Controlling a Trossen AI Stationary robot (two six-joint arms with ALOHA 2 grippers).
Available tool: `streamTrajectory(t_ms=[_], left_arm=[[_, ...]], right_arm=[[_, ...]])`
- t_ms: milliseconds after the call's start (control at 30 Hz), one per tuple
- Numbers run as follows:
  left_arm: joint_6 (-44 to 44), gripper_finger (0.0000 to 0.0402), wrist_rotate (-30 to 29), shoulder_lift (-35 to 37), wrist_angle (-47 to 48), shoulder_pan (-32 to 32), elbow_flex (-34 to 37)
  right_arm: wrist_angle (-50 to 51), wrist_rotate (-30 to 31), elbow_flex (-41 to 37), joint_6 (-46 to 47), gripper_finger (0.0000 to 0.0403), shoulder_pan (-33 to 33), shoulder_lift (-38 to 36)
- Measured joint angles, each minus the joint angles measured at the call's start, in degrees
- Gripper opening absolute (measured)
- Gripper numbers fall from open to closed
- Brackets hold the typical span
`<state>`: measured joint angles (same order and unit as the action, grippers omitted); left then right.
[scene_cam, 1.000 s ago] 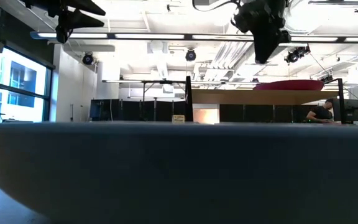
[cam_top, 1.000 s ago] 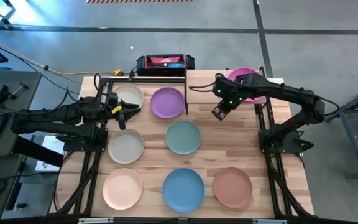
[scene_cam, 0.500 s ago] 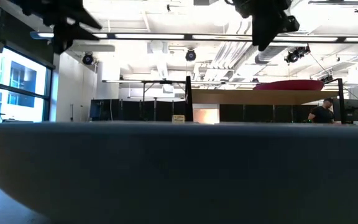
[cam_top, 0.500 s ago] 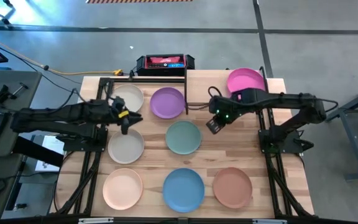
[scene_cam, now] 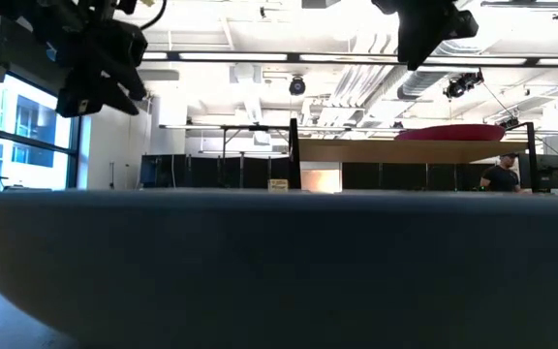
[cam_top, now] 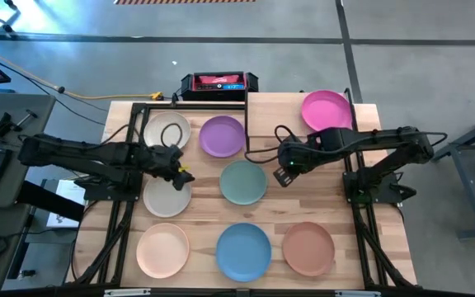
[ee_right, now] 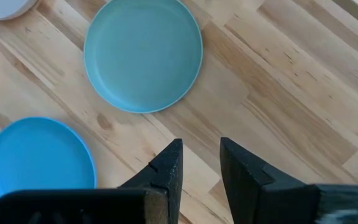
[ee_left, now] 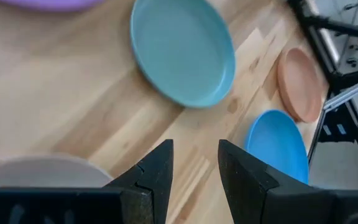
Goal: Place and stack plates onto a shelf
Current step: Stack the blue plate on top of the pink plate on the shelf
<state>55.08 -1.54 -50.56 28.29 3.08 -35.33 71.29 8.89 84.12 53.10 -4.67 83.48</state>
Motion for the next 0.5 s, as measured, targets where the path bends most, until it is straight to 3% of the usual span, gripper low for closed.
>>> streamTrajectory(t_ms=[333,500], left_arm=[[5.86,0.0115,-0.13,-5.42,-0.11,4.67,0.00],[6.32,0.0115,-0.46,-7.05,-6.37,7.34,0.00]], right_arm=[[-0.10,0.59,-0.71,0.79,0.0085,0.03,0.22],[0.55,0.67,-0.70,3.45,0.0085,-2.52,0.22]])
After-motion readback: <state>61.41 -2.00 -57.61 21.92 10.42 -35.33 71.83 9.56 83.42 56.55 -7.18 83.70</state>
